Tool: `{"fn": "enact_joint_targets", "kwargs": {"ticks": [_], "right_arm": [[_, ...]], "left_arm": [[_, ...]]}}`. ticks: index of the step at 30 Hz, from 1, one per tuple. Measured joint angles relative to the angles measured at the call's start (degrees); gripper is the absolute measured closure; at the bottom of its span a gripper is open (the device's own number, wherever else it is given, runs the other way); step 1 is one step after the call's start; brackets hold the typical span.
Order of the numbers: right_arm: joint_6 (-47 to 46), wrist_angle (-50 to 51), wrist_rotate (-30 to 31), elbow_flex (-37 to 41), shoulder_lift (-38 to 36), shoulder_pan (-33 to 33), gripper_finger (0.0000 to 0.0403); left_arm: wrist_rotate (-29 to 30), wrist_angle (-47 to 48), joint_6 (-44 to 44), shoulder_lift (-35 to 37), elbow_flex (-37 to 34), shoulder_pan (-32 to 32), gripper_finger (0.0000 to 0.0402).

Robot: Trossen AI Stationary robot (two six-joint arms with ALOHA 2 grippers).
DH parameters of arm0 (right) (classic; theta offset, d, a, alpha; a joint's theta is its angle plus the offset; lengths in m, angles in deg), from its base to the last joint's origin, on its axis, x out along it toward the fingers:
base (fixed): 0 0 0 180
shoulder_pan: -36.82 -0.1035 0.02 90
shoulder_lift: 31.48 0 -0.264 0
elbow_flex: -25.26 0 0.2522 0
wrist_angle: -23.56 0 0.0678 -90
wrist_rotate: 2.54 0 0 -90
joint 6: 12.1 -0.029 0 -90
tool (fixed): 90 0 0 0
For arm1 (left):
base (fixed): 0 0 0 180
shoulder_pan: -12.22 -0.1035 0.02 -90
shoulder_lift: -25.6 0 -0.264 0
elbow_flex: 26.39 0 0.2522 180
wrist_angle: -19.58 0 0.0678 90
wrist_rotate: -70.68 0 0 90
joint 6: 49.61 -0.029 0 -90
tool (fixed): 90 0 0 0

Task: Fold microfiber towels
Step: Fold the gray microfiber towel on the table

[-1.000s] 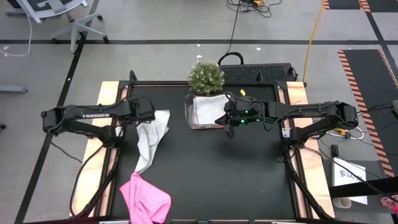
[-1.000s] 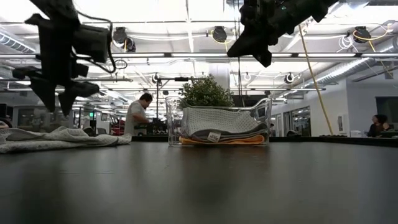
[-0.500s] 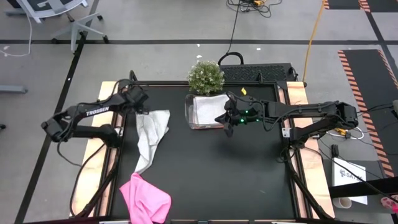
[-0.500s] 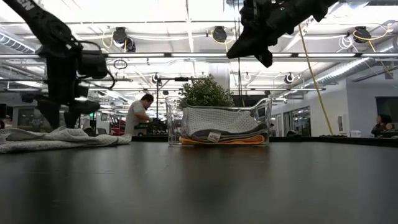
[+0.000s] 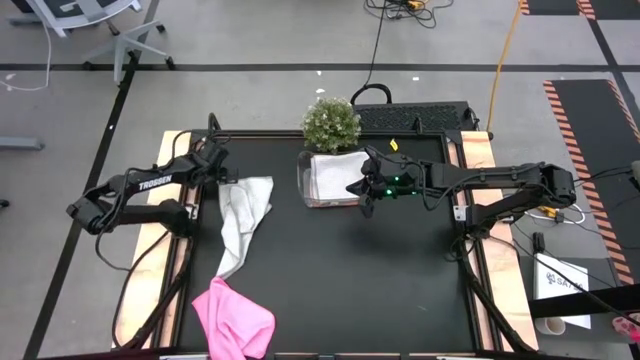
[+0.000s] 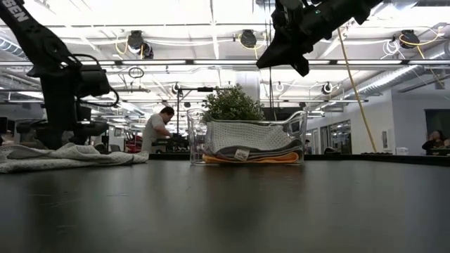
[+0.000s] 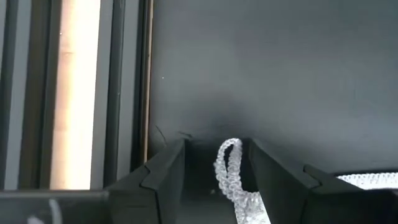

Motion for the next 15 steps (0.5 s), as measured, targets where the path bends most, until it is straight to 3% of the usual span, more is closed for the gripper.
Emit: {"fn": "enact_joint_targets", "kwargs": {"ticks": [9, 12, 15], "right_arm": [[-0.1, 0.0, 0.2, 0.0, 0.0, 0.0, 0.0401], [-0.1, 0.0, 0.1, 0.0, 0.0, 0.0, 0.0401], [-0.1, 0.0, 0.1, 0.0, 0.0, 0.0, 0.0401]], "left_arm": [[-3.3, -2.7, -0.5, -0.2, -0.2, 0.3, 0.0219], [-4.2, -3.3, -0.6, -0.1, -0.5, 0.3, 0.0248], [-5.1, -3.7, -0.8, -0.1, -0.9, 0.3, 0.0303]]}}
